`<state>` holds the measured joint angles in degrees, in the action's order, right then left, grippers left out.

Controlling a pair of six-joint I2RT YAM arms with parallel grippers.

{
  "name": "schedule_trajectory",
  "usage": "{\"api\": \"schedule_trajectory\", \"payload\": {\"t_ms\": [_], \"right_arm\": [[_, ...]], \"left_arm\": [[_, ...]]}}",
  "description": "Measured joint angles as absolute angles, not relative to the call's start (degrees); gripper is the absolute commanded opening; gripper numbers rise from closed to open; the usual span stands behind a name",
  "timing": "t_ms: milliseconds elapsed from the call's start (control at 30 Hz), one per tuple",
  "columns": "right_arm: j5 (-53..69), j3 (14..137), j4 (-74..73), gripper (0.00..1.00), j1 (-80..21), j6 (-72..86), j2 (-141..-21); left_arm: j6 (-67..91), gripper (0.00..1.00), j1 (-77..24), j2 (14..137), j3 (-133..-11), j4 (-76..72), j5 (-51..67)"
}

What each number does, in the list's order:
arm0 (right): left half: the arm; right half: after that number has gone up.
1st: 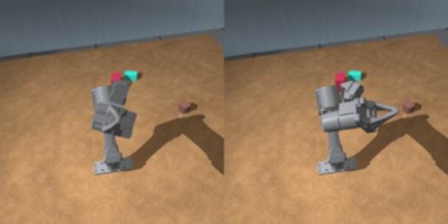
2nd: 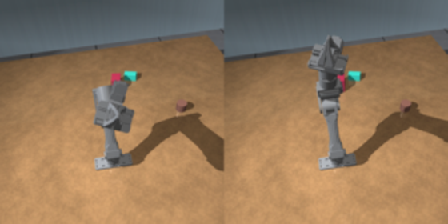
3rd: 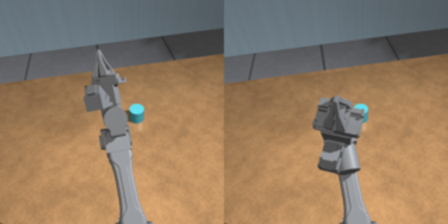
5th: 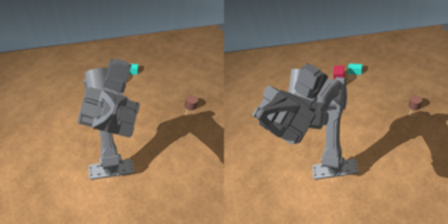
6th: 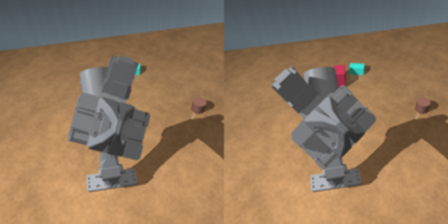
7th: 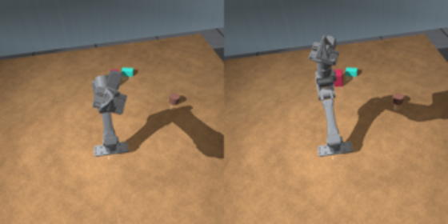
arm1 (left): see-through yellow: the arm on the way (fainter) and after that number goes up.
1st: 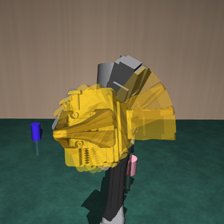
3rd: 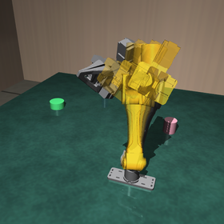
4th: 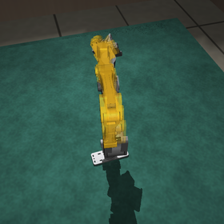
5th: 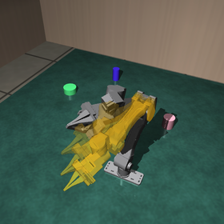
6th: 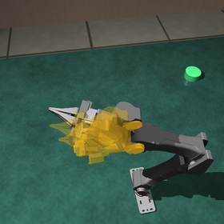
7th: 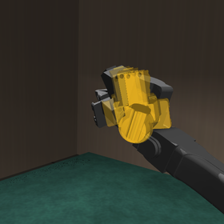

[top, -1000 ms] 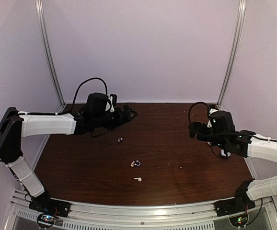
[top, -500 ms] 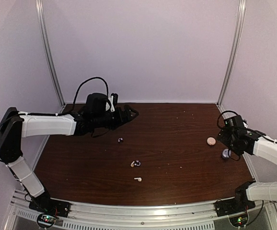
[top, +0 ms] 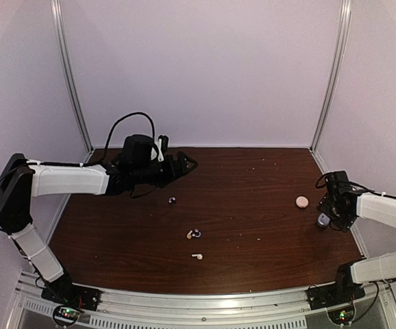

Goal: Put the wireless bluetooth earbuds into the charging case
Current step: Pick up the charging case from the corner of the board.

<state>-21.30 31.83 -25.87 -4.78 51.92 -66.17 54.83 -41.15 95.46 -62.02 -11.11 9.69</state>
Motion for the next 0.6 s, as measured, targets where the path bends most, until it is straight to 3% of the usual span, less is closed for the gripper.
{"api": "schedule_trajectory", "payload": {"t_ms": [600], "right_arm": [[-16.6, 29.6, -16.4, 0.65, -3.9, 47.5, -76.5]], "left_arm": [[55.0, 0.96, -40.4, 95.5, -61.3, -11.1, 9.9]]}}
